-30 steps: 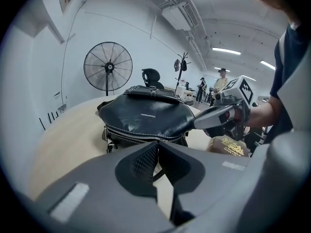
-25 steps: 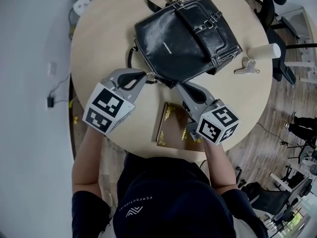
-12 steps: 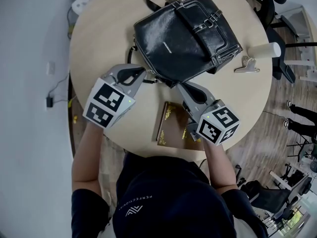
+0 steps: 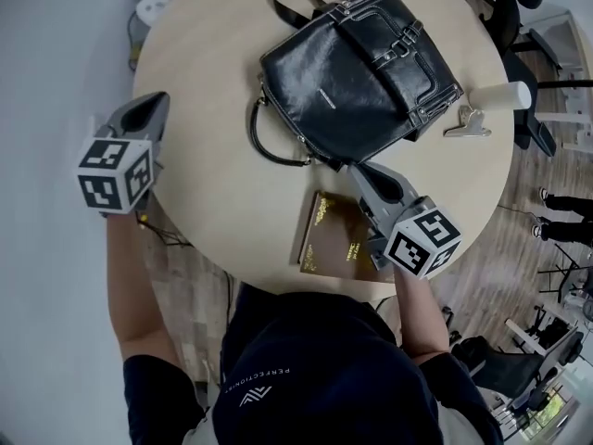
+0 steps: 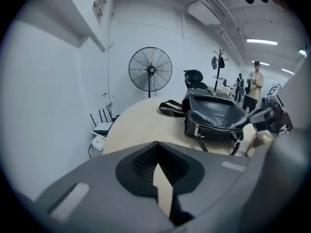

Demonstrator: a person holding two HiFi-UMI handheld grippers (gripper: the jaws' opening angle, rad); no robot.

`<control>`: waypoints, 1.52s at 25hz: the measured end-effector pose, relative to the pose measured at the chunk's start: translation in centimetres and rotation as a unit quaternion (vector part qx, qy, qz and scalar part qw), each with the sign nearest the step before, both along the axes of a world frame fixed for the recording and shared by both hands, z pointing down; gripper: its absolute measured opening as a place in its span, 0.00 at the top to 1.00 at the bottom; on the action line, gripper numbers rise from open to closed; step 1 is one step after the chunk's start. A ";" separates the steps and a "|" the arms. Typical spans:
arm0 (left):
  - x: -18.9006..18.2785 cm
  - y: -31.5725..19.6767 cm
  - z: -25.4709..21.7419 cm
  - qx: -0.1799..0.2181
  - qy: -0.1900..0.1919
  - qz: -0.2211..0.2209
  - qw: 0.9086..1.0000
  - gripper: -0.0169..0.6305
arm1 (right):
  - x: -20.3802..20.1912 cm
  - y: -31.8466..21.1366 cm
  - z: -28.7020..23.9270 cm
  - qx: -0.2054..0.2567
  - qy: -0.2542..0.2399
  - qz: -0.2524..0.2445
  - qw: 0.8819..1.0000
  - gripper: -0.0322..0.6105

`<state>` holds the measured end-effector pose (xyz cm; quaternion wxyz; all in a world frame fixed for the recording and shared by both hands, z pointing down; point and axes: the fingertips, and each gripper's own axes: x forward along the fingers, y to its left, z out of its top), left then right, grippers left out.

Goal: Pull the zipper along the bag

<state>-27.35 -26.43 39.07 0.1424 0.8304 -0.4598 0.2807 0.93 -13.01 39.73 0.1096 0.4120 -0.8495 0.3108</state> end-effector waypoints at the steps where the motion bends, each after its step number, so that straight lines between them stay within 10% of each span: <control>1: 0.3 0.3 -0.6 0.005 0.003 0.012 1.000 0.94 | -0.2 -0.2 -0.1 0.000 0.001 0.000 1.000 0.92; 8: 11.5 6.7 3.8 -0.031 0.064 0.149 0.986 0.94 | -0.4 -0.1 0.7 -0.005 0.006 0.001 1.000 0.91; 13: 15.8 8.6 4.1 -0.042 0.140 0.169 0.975 0.95 | -0.3 0.0 0.9 -0.003 0.009 0.002 1.000 0.91; 27: 20.9 10.1 6.0 -0.070 0.142 0.200 0.967 0.69 | -0.4 0.0 0.8 0.000 0.007 0.003 1.000 0.91; 38: 22.6 9.2 6.7 -0.079 0.127 0.196 0.969 0.71 | -0.4 0.2 0.8 -0.003 0.000 -0.001 1.000 0.91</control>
